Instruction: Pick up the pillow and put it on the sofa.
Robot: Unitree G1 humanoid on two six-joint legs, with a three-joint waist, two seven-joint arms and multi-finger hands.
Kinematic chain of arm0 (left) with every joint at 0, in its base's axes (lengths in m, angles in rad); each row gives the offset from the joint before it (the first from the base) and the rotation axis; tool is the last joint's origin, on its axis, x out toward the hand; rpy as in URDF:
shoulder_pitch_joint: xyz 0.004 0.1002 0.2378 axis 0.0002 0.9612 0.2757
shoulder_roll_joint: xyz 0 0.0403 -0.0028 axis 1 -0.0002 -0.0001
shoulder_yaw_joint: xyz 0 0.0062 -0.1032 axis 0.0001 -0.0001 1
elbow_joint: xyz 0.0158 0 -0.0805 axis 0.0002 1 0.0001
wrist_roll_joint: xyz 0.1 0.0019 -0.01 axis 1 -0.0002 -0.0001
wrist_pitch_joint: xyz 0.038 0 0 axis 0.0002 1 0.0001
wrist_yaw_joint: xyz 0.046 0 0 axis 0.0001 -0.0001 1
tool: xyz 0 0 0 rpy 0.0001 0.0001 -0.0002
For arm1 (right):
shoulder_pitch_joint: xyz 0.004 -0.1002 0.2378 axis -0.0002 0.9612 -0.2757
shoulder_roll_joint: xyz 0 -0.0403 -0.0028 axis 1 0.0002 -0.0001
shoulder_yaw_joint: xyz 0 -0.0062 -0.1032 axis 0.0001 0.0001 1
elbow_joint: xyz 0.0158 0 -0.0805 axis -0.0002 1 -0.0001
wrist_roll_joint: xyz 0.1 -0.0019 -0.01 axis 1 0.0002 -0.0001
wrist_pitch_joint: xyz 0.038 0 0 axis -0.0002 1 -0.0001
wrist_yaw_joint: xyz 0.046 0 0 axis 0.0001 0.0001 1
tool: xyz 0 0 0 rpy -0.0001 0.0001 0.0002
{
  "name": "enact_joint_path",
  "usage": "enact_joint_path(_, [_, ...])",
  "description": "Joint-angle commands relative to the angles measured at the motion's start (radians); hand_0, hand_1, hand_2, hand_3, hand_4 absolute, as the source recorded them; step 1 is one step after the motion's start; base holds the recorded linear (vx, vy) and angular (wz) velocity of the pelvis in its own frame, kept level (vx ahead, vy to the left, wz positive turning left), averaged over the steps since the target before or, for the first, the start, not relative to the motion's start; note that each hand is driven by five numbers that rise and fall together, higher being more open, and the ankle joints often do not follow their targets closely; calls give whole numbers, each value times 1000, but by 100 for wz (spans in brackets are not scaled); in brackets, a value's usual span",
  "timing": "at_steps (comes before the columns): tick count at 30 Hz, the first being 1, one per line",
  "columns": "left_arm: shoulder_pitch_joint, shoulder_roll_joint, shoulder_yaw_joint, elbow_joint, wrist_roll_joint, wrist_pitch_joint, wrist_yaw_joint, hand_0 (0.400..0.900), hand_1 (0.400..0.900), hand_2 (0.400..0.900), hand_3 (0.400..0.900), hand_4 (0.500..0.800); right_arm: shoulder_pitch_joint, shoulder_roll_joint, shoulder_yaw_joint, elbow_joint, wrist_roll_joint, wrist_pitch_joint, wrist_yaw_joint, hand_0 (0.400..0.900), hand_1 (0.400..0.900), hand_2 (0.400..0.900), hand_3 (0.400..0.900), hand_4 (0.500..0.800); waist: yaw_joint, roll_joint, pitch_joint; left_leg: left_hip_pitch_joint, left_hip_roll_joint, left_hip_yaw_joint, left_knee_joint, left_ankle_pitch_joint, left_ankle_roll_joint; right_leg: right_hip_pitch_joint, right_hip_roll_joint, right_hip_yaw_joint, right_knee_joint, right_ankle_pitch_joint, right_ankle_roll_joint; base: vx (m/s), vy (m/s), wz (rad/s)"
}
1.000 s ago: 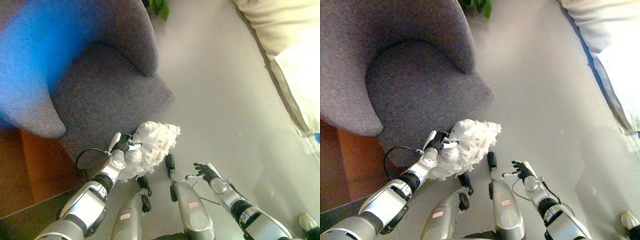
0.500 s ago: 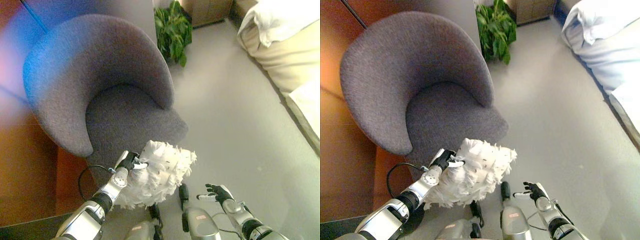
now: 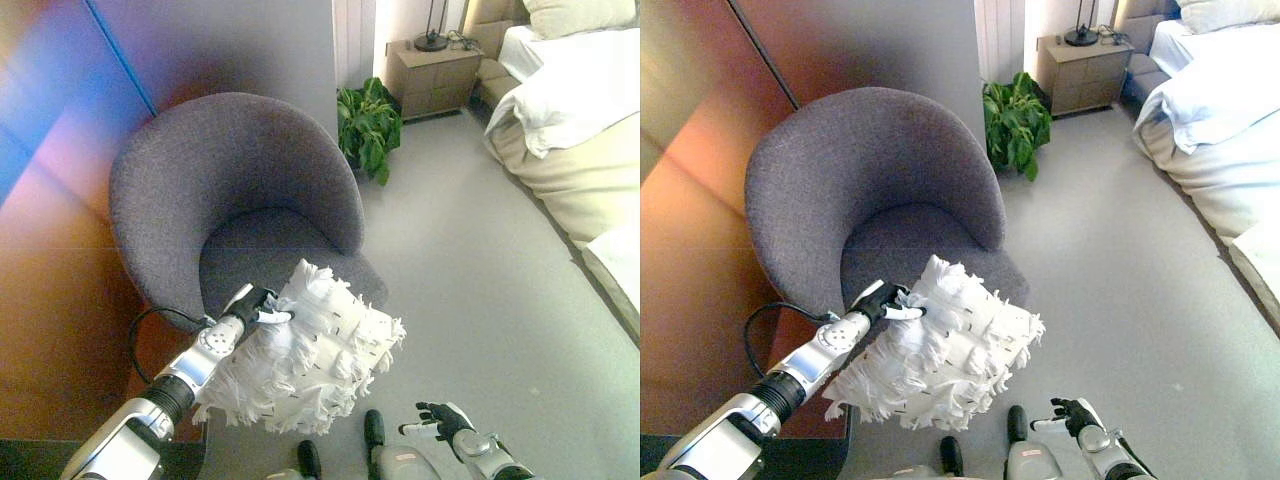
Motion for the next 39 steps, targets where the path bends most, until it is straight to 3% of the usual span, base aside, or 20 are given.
enact_joint_path(1, [-284, 126, 146, -69, -119, -52, 12, 400, 400, 400, 400, 500, 29, -28, 13, 66, -28, -4, 6, 900, 900, 900, 900, 800, 47, -16, -130, -36, 27, -42, 78, -53, -51, 55, -79, 7, 117, -173, 125, 38, -16, 10])
enact_joint_path(8, [-455, 250, 179, -31, -321, 35, -23, 400, 400, 400, 400, 500, 49, -30, 3, 94, -31, -15, 17, 900, 900, 900, 900, 800, 49, 0, -158, -23, 20, -53, 56, -47, -50, 73, -77, 0, 107, -177, 129, 66, -3, 7])
enact_joint_path(12, [-508, 280, 182, 33, -411, 47, -18, 400, 400, 400, 400, 500, 57, -26, -6, 107, -31, -20, 18, 900, 900, 900, 900, 800, 51, 6, -168, -22, 13, -58, 47, -45, -49, 77, -76, -3, 103, -178, 132, 57, 4, 5])
enact_joint_path(15, [-534, 297, 205, 93, -494, 59, 1, 400, 400, 400, 400, 500, 68, -19, -16, 126, -28, -29, 13, 900, 900, 900, 900, 800, 55, 13, -176, -20, 9, -66, 35, -40, -47, 81, -75, -9, 100, -180, 133, 82, 15, 7])
enact_joint_path(20, [-560, 323, 254, 201, -611, 63, 83, 400, 400, 400, 400, 500, 96, -16, -33, 139, -38, -42, 4, 900, 900, 900, 900, 800, 52, 17, -184, -19, 5, -72, 14, -29, -46, 81, -70, -11, 95, -179, 135, 95, 29, 5])
enact_joint_path(26, [-555, 325, 285, 296, -582, 84, 124, 400, 400, 400, 400, 500, 116, -21, -34, 139, -48, -44, 3, 900, 900, 900, 900, 800, 43, 17, -180, -29, -1, -70, -3, -22, -45, 71, -68, -16, 92, -182, 135, 70, 44, 4])
enact_joint_path(31, [-553, 304, 292, 355, -506, 66, 146, 400, 400, 400, 400, 500, 118, -31, -12, 120, -44, -54, -2, 900, 900, 900, 900, 800, 31, 14, -161, -46, -5, -64, -4, -22, -42, 48, -67, -7, 96, -182, 136, 20, 56, -1])
enact_joint_path(32, [-560, 297, 290, 369, -493, 53, 165, 512, 512, 512, 512, 567, 113, -36, -2, 110, -38, -60, -5, 900, 900, 900, 900, 800, 26, 11, -150, -55, -6, -62, -6, -22, -41, 36, -66, -1, 96, -180, 136, -67, 54, -3])
enact_joint_path(33, [-564, 294, 291, 376, -489, 46, 179, 900, 900, 900, 900, 800, 108, -41, 5, 104, -33, -65, -7, 900, 900, 900, 900, 800, 24, 10, -140, -61, -6, -60, -6, -22, -41, 27, -65, 3, 96, -179, 136, -94, 55, -3])
enact_joint_path(39, [-635, 281, 252, 424, -400, 13, 254, 900, 900, 900, 900, 800, 65, -74, 37, 77, 9, -77, -17, 900, 900, 900, 900, 800, 6, 3, -71, -103, -10, -54, -5, -15, -39, -25, -67, 29, 104, -171, 136, -124, 47, -1])
